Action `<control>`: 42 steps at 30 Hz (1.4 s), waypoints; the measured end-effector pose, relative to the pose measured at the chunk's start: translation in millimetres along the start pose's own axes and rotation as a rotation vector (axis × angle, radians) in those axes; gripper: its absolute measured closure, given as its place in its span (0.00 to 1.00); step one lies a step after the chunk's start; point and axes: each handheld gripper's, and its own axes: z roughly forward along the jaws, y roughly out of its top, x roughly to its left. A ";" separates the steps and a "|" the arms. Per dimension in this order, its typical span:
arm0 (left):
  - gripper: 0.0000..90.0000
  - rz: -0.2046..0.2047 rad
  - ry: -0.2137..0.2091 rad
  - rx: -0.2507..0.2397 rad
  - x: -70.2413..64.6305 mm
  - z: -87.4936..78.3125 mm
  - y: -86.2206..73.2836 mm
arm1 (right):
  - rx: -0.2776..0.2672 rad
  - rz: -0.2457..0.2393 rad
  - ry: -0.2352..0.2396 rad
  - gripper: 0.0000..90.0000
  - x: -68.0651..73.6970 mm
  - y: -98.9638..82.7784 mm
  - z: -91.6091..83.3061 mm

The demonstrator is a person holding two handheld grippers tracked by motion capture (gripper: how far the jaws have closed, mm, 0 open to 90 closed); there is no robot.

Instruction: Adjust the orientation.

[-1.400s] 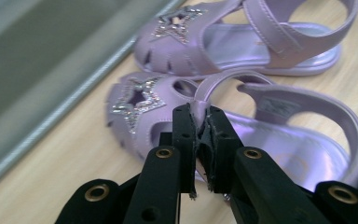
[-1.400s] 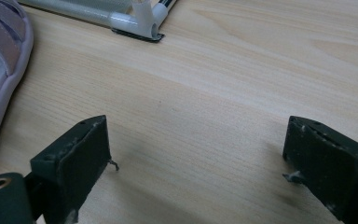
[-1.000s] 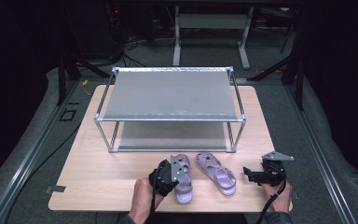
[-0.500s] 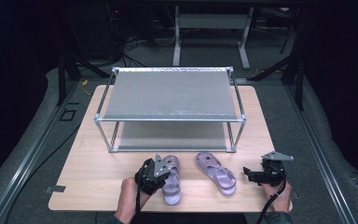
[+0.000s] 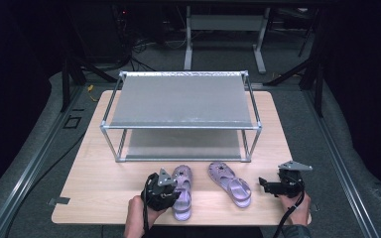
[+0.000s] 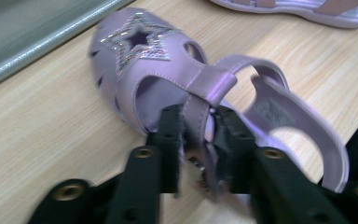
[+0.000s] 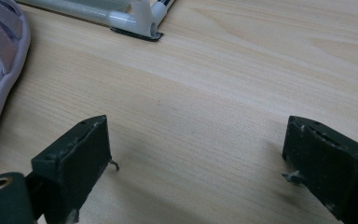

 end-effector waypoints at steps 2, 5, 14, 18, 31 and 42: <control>0.88 0.021 0.040 0.010 2.7 -1.4 1.5 | 0.001 -0.001 0.000 0.08 -0.1 0.0 0.0; 0.90 0.039 0.062 0.020 9.4 -3.5 2.7 | 0.001 -0.002 0.000 0.08 0.0 0.0 0.0; 0.75 0.022 0.040 -0.021 29.6 -7.8 -4.4 | 0.001 -0.001 0.003 0.08 -0.1 0.0 0.0; 0.51 -0.036 0.023 -0.061 34.2 -13.0 -10.0 | 0.001 -0.001 0.001 0.08 -0.1 0.0 0.1; 0.00 -0.107 0.015 -0.224 30.6 -33.5 -38.8 | 0.001 -0.002 0.002 0.08 -0.1 0.1 0.2; 0.00 -0.074 0.026 -0.236 5.5 -10.9 -61.2 | 0.001 0.000 0.001 0.08 -0.1 0.1 0.1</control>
